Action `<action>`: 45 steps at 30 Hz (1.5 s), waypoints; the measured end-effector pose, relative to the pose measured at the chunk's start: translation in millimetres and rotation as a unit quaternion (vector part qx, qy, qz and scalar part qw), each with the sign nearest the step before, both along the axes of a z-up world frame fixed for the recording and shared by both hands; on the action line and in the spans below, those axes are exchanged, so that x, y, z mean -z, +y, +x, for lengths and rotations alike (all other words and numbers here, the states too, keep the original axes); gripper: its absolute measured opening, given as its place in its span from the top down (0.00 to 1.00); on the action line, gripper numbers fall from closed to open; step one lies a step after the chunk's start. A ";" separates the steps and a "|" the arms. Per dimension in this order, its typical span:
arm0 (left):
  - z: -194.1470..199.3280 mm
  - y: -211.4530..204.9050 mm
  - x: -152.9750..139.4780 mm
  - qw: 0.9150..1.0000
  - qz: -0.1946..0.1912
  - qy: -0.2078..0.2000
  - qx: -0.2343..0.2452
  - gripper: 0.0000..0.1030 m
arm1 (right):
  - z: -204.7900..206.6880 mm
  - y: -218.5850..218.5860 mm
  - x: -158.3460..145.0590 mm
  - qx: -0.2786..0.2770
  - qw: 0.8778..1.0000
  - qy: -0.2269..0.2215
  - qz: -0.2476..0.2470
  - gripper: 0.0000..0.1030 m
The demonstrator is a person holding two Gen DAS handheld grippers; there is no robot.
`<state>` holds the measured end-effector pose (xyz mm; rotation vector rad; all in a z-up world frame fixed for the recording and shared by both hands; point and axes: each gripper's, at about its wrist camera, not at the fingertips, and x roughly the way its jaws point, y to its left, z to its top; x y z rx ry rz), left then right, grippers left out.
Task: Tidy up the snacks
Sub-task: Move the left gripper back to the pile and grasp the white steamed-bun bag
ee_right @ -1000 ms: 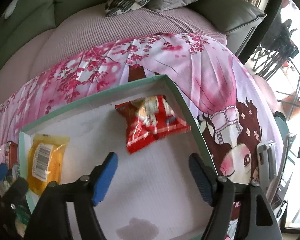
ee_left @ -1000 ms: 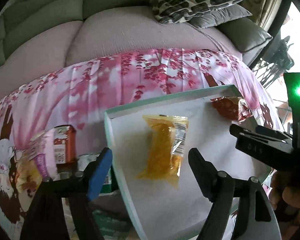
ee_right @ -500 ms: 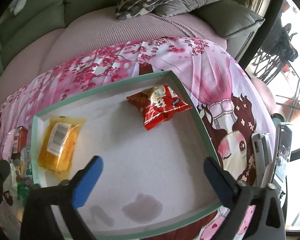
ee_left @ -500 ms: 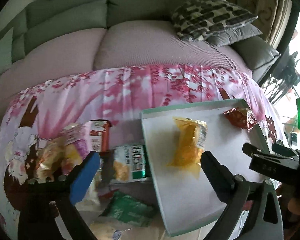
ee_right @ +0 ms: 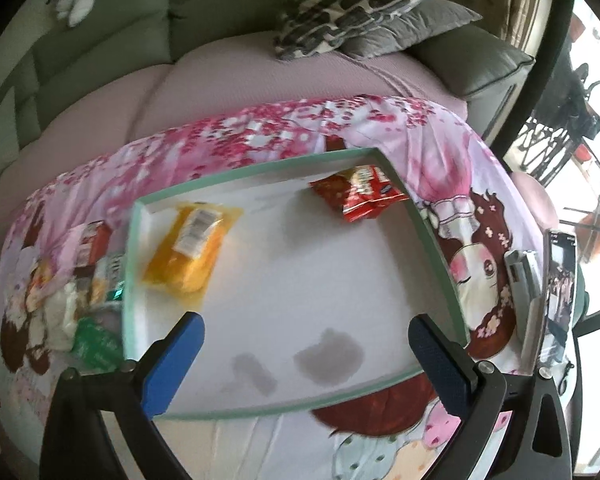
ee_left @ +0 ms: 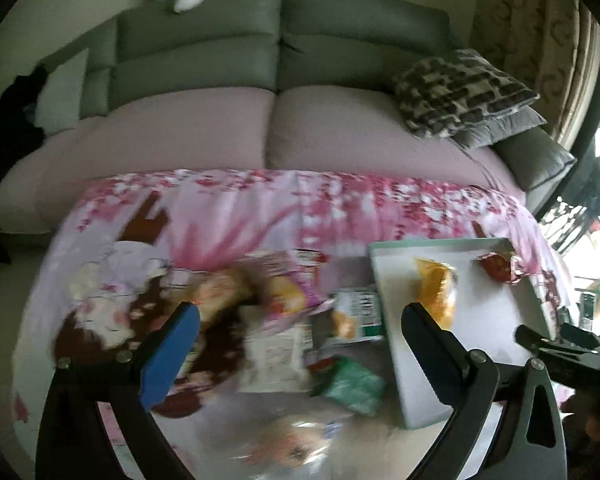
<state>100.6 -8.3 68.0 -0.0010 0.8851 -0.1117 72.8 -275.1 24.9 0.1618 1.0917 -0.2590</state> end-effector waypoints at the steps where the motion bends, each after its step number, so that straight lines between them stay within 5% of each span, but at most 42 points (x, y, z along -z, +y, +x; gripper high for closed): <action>1: -6.1 9.2 -1.6 1.000 0.013 -0.004 -0.007 0.02 | -2.9 4.1 -2.1 -0.003 1.000 -0.004 0.004 0.00; 6: -26.8 45.6 3.3 0.999 0.040 0.003 -0.034 0.02 | -14.3 27.5 -10.5 -0.019 1.000 -0.017 0.012 0.00; 16: -57.8 75.2 34.6 0.998 0.027 0.040 -0.040 0.02 | -34.4 83.1 1.8 -0.076 0.997 -0.003 0.030 0.00; 26: -68.7 52.9 76.4 0.996 0.025 0.089 0.000 0.02 | -51.6 115.3 35.4 -0.114 0.992 0.034 0.029 0.00; 45: -54.3 9.1 114.9 0.988 0.028 0.139 0.063 0.02 | -48.2 106.8 55.4 -0.100 0.993 0.053 0.028 0.00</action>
